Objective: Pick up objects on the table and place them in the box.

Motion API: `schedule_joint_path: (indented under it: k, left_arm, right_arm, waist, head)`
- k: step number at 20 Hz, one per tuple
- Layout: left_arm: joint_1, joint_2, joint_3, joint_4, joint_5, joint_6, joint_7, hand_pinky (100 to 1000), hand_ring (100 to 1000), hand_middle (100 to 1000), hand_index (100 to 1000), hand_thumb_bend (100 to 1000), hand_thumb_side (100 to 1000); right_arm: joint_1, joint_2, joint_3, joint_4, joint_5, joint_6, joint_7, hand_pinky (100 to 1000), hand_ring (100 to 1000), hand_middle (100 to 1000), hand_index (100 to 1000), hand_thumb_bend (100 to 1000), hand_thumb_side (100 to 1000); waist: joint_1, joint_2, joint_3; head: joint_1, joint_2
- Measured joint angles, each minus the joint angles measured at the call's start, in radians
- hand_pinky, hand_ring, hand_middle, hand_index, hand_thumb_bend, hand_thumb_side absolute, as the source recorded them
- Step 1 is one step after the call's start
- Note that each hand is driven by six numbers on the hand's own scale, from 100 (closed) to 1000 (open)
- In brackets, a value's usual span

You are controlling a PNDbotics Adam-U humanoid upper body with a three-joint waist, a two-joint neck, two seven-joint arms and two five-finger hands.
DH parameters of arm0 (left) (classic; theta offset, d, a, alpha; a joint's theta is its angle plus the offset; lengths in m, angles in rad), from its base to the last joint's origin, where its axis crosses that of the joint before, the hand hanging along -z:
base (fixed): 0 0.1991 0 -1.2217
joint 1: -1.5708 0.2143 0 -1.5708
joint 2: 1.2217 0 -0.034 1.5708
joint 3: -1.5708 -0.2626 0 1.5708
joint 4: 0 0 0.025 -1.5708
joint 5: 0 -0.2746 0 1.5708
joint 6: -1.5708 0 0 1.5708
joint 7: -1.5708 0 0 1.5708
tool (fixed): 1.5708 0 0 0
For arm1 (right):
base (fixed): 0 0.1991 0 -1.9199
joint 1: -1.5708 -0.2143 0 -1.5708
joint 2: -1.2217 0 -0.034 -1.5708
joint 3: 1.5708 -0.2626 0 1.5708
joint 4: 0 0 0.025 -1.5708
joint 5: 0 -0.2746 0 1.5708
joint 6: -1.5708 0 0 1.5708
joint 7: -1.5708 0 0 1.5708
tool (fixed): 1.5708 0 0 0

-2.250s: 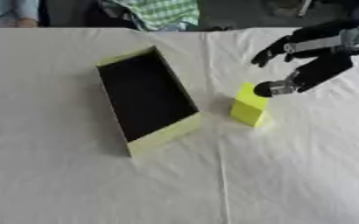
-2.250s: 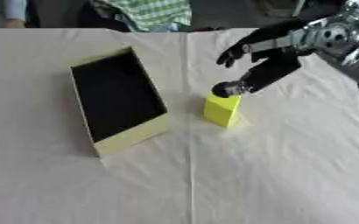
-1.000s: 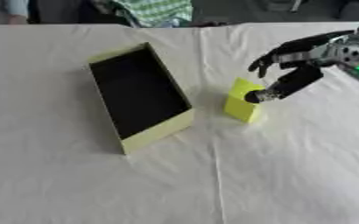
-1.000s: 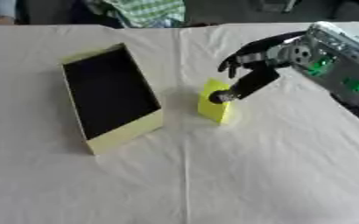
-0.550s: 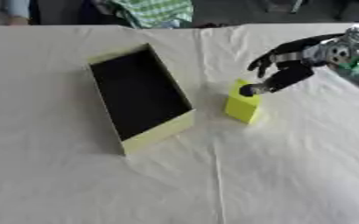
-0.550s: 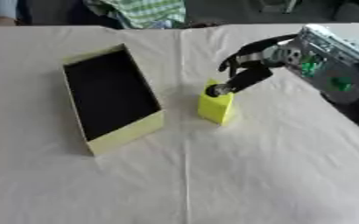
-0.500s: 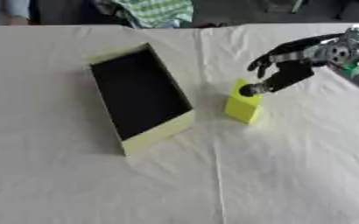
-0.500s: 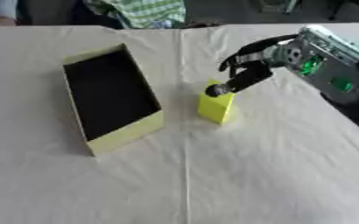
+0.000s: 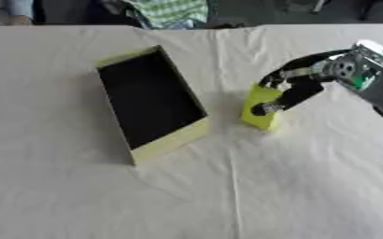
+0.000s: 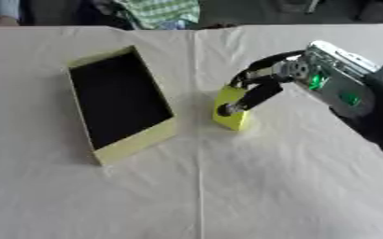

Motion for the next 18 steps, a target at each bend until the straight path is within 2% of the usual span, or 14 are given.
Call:
schedule_joint_path:
  k: [6, 10, 13, 16, 18]
  left_arm:
    - [0.000, -0.003, 0.000, 0.000, 0.002, 0.001, -0.003, 647, 543, 543, 714, 100, 803]
    - [0.000, -0.003, 0.000, 0.000, 0.002, -0.001, -0.004, 647, 543, 543, 714, 100, 803]
    - [0.000, -0.004, 0.000, 0.000, 0.002, 0.000, -0.005, 648, 544, 544, 714, 100, 802]
    - [0.000, -0.004, 0.000, 0.000, 0.002, 0.002, -0.006, 648, 544, 544, 714, 100, 803]
    - [0.000, -0.004, 0.000, 0.000, 0.002, 0.002, -0.007, 648, 544, 545, 715, 100, 803]
  right_arm:
    - [-0.016, 0.023, 0.006, 0.030, 0.021, -0.007, 0.004, 859, 975, 797, 1000, 362, 664]
    - [-0.025, 0.047, 0.010, 0.060, 0.063, -0.001, 0.000, 847, 959, 767, 1000, 340, 659]
    - [-0.026, 0.056, 0.012, 0.062, 0.081, 0.009, -0.010, 839, 937, 720, 1000, 309, 663]
    - [-0.026, 0.061, 0.013, 0.053, 0.087, 0.032, -0.033, 832, 916, 670, 1000, 298, 622]
    - [-0.025, 0.065, 0.018, 0.046, 0.087, 0.051, -0.054, 812, 880, 605, 1000, 285, 561]
  waist:
    - [0.000, 0.000, 0.001]
    - [0.000, 0.001, 0.003]
    - [0.000, 0.003, 0.002]
    - [0.000, 0.003, 0.002]
    - [0.000, 0.003, 0.002]
  head:
    - [-0.001, -0.003]
    - [-0.004, -0.005]
    - [-0.004, -0.007]
    - [-0.005, -0.008]
    - [-0.006, -0.009]
